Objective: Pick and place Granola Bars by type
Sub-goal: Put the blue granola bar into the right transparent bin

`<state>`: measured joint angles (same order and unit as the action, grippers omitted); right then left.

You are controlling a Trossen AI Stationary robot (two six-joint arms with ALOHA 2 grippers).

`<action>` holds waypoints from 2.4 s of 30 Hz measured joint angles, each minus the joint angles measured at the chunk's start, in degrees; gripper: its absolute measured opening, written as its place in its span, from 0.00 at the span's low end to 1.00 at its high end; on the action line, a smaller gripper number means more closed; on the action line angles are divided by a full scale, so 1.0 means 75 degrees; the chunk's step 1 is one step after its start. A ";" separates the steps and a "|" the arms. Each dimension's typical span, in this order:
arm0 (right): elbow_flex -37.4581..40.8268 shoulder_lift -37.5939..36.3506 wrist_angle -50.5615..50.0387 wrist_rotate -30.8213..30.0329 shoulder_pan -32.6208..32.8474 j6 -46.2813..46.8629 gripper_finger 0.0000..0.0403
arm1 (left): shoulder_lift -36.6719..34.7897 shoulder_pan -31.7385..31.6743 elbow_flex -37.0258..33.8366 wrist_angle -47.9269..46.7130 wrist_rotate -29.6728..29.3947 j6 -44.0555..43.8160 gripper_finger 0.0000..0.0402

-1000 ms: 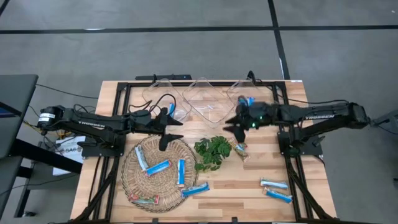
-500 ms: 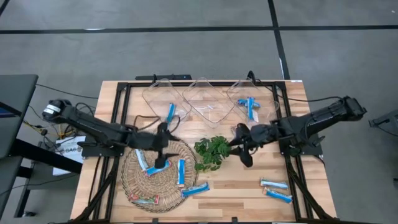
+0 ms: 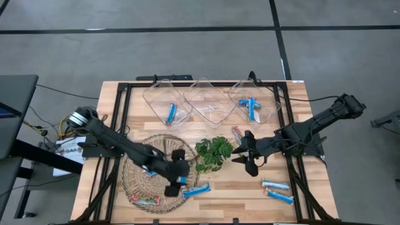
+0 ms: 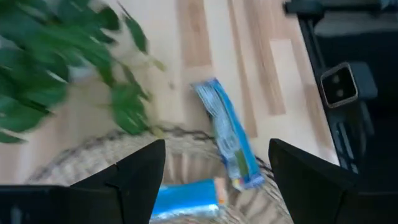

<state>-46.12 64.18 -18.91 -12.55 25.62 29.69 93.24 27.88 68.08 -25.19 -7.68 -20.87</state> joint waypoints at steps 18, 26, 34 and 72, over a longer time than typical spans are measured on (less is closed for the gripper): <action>0.0002 0.0000 -0.0538 -0.0200 0.0792 0.0128 0.40 | 0.2640 0.0149 0.1136 -0.0082 0.0256 -0.1179 0.69; 0.0002 0.0000 -0.0648 -0.0342 0.0830 0.0181 0.40 | 0.2983 0.0133 0.1136 -0.0091 0.0396 -0.1362 0.69; 0.0002 0.0000 -0.0727 -0.0374 0.0817 0.0175 0.40 | 0.2983 0.0133 0.1136 -0.0156 0.0478 -0.1397 0.62; 0.0002 -0.0721 -0.1387 -0.1079 0.1457 0.0834 0.40 | 0.2964 -0.0220 0.4719 -0.0630 -0.0679 0.0190 0.17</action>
<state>-46.11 58.77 -29.32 -20.64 36.55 35.95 115.47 26.23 103.47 -29.91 -12.77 -19.45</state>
